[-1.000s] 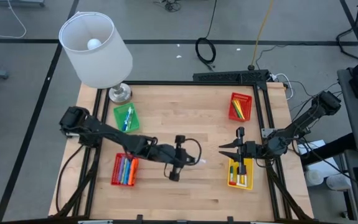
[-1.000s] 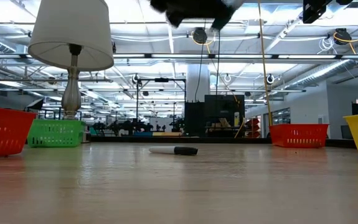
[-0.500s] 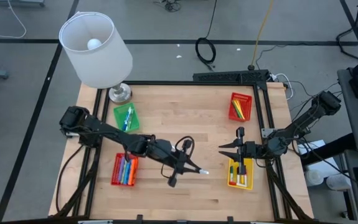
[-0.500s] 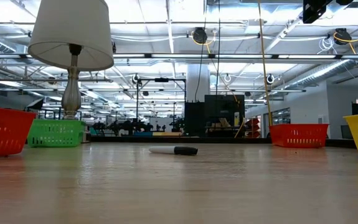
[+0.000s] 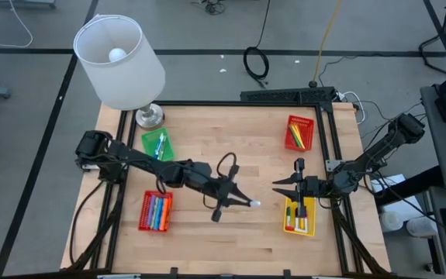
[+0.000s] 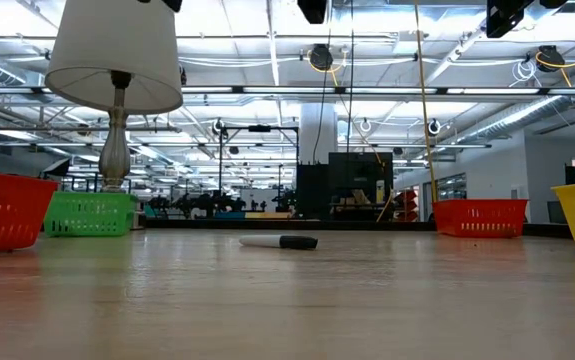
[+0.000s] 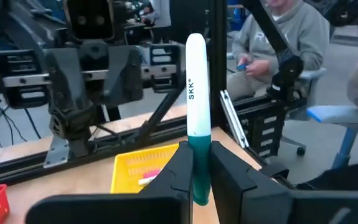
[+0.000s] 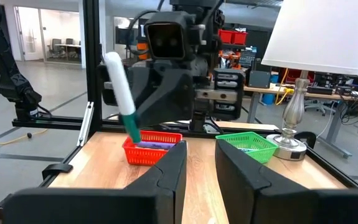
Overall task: Pick & Place Markers
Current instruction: Put the green highlighter pen into the yellow basket, then put the black highlighter pen into the yellow basket
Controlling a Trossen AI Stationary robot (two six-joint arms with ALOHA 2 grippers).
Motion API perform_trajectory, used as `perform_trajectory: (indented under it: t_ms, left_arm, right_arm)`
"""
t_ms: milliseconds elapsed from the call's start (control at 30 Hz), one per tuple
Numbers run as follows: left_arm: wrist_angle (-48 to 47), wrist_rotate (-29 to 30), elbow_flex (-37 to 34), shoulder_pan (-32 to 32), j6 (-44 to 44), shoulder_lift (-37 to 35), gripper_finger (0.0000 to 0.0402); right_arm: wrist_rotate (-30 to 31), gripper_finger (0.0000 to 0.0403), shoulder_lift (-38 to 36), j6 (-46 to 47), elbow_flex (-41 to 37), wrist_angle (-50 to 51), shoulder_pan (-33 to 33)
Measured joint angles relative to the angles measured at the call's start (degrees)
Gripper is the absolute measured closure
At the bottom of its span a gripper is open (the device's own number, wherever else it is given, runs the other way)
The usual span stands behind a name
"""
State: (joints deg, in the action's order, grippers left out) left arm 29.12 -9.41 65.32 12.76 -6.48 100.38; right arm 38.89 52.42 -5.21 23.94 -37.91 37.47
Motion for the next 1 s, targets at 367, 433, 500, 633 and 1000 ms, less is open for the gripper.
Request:
perform_trajectory:
  t_ms: [367,433,500,633,1000]
  left_arm:
    - [4.6,-1.38,-0.96,0.97,-0.84,0.0,0.0373]
    - [5.13,-2.17,-0.96,0.74,-0.89,0.0,0.0374]
    - [5.11,-2.21,-0.96,0.19,-0.45,0.0,0.0374]
    - [5.09,-2.19,-0.96,-0.6,0.18,0.0,0.0374]
    - [5.03,-2.14,-0.96,-0.49,0.66,0.0,0.04]
  right_arm:
    - [0.0,0.0328,0.0,-0.05,-0.02,0.04,0.0]
    - [0.0,0.0328,0.0,-0.02,-0.02,0.04,0.0]
    - [0.0,0.0328,0.0,0.0,-0.02,0.04,0.0]
    - [0.0,0.0328,0.0,0.0,-0.02,0.1,0.0]
    - [0.0,0.0328,0.0,-0.07,-0.02,0.94,0.0]
